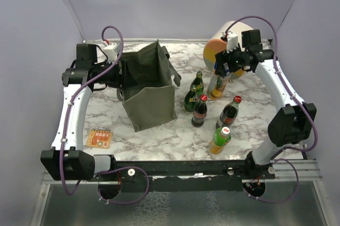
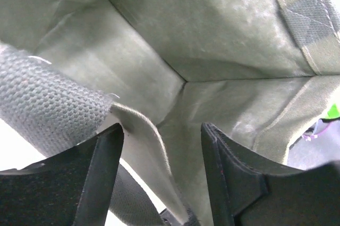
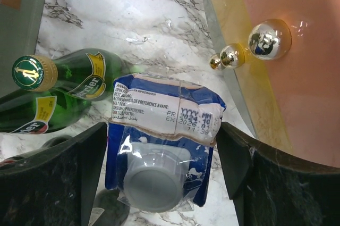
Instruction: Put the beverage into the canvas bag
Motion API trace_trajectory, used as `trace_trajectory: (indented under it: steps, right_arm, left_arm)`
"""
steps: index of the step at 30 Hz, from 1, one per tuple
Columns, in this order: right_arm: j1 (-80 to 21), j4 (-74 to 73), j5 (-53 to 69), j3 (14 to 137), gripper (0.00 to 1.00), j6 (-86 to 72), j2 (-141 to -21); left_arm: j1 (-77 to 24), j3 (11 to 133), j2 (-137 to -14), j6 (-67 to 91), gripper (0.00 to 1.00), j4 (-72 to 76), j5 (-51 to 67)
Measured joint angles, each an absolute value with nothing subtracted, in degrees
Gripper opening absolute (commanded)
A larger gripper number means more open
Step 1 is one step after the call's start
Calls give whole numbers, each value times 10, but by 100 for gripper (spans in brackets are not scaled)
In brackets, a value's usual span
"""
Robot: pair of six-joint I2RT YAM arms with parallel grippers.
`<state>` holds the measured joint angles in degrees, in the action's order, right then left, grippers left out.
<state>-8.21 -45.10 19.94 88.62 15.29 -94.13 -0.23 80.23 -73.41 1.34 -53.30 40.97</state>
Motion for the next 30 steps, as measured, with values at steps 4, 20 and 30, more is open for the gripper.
trace_trajectory:
  steps: [4,20,30]
  right_arm:
    - [-82,-446,199,886,76,153,-941]
    - [-83,-420,202,877,65,152,-941]
    - [-86,-409,203,875,35,149,-941]
  left_arm:
    - [24,809,-730,14,80,-533,387]
    - [69,892,-729,15,99,-516,288]
    - [74,909,-749,2,99,-495,248]
